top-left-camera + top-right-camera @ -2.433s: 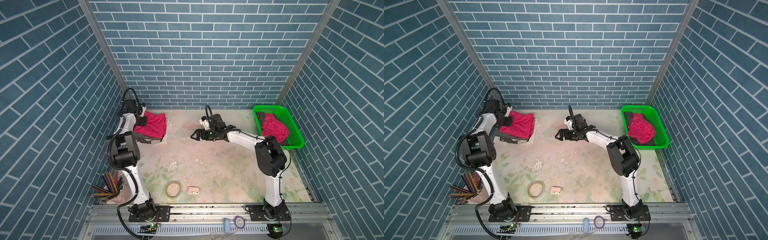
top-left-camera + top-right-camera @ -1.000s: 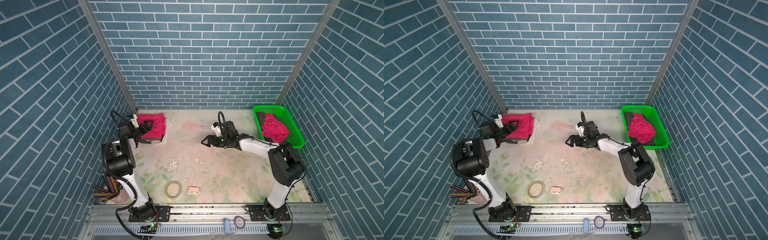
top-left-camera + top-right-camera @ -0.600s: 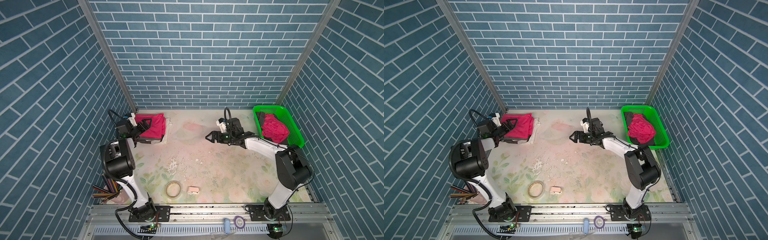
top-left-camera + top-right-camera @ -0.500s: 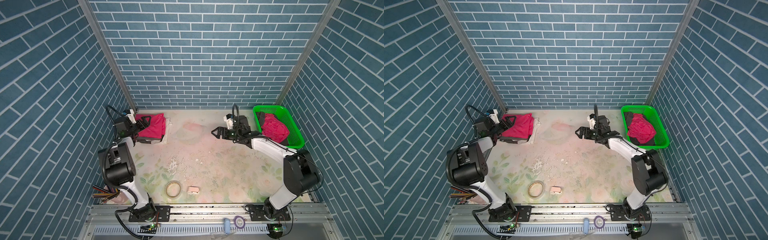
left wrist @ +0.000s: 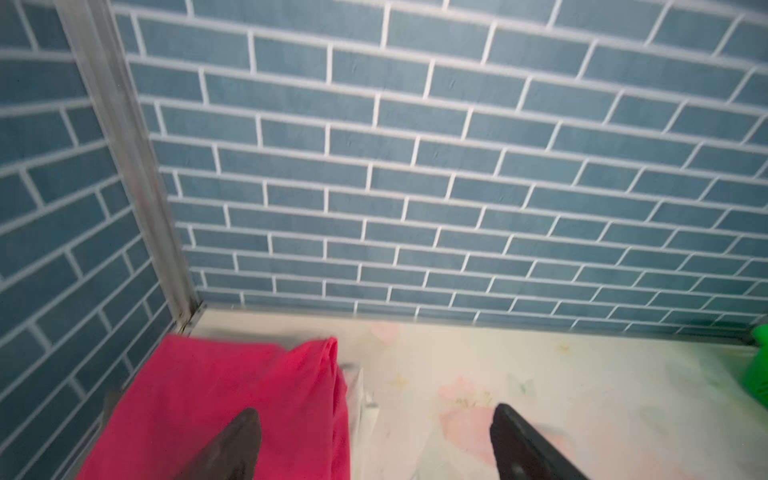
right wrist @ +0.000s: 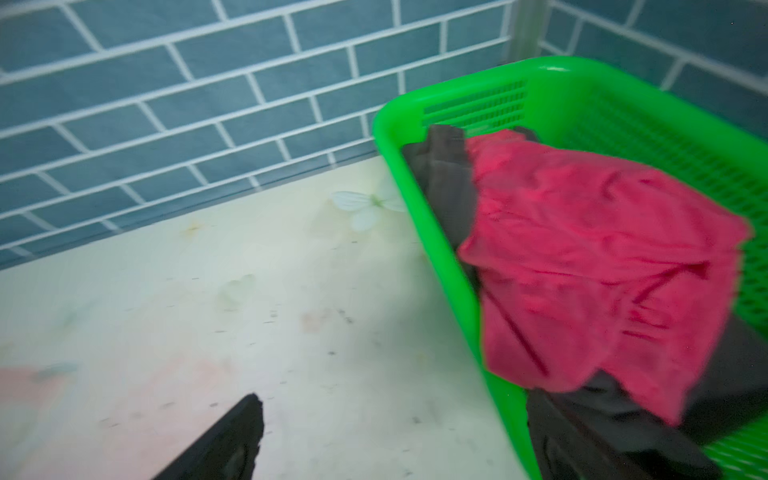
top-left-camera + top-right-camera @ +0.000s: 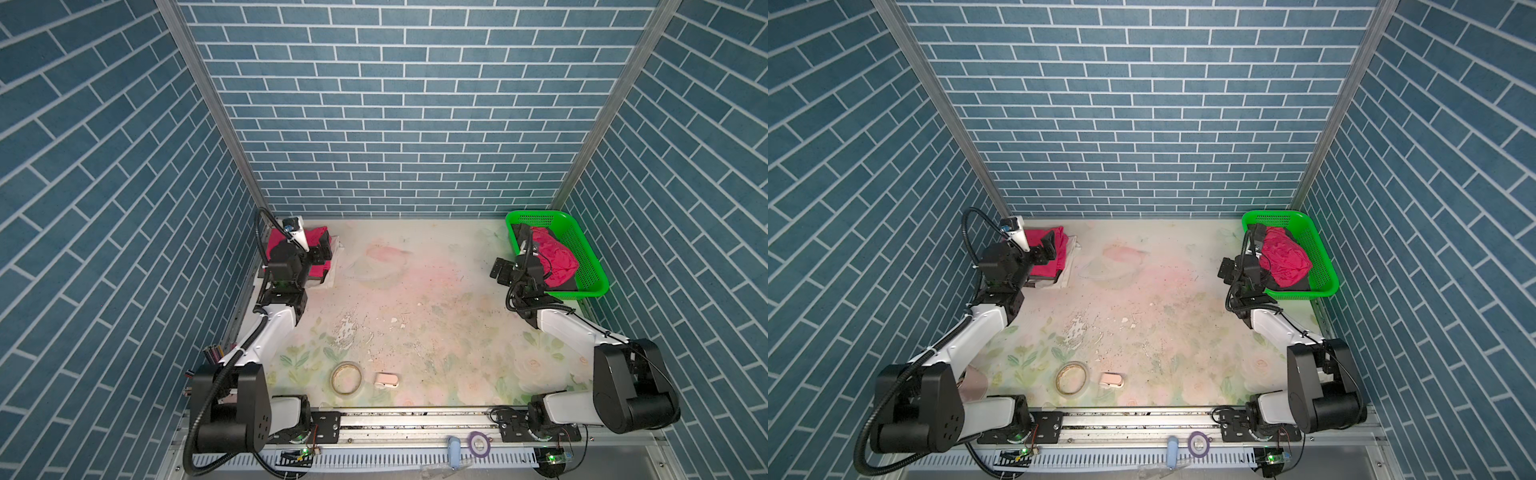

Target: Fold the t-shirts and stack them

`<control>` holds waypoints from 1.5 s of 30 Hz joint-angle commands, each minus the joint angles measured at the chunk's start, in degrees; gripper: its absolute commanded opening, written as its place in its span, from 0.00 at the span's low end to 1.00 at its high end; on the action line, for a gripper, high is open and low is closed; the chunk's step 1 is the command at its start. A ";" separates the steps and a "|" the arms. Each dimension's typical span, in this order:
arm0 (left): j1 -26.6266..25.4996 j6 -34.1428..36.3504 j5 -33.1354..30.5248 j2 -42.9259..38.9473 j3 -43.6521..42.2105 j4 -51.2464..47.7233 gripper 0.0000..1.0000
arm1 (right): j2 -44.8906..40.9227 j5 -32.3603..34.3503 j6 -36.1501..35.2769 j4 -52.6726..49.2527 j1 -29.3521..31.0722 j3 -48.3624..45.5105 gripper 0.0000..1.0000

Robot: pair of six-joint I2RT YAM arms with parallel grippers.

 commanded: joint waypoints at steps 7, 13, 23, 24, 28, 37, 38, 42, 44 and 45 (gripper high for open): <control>-1.92 3.08 -15.05 2.31 -15.76 16.21 0.88 | -2.66 9.39 -16.43 30.24 -1.08 -15.10 0.99; -0.64 4.55 -14.09 3.37 -16.39 20.29 0.88 | -1.91 9.71 -18.20 37.59 -1.09 -22.27 0.99; -0.59 5.41 -13.24 1.78 -25.07 26.60 0.88 | 7.27 5.88 -22.61 65.63 -1.09 -30.94 0.99; 0.01 5.07 -11.74 2.72 -26.21 29.20 0.88 | 7.61 5.82 -22.72 66.42 -1.09 -31.13 0.99; 0.87 4.40 -10.94 2.21 -28.61 32.80 0.88 | 6.32 4.79 -21.72 64.24 -1.18 -31.22 0.99; 1.34 6.40 -4.75 13.11 -27.07 41.65 0.88 | 5.08 -9.83 -16.36 55.53 -8.70 -29.15 0.99; 1.21 6.55 -5.09 11.34 -26.12 36.37 0.88 | 6.76 -9.66 -15.60 55.47 -9.41 -28.47 0.98; 0.77 7.16 -5.34 12.41 -25.97 37.86 0.88 | 7.41 -9.66 -14.85 49.10 -9.84 -24.64 0.99; 0.15 7.60 -6.09 12.30 -25.17 35.96 0.88 | 8.57 -10.95 -14.17 46.99 -10.98 -22.65 0.99; -0.07 7.70 -6.48 12.59 -25.11 36.56 0.88 | 8.60 -11.51 -13.94 47.67 -11.38 -23.12 0.99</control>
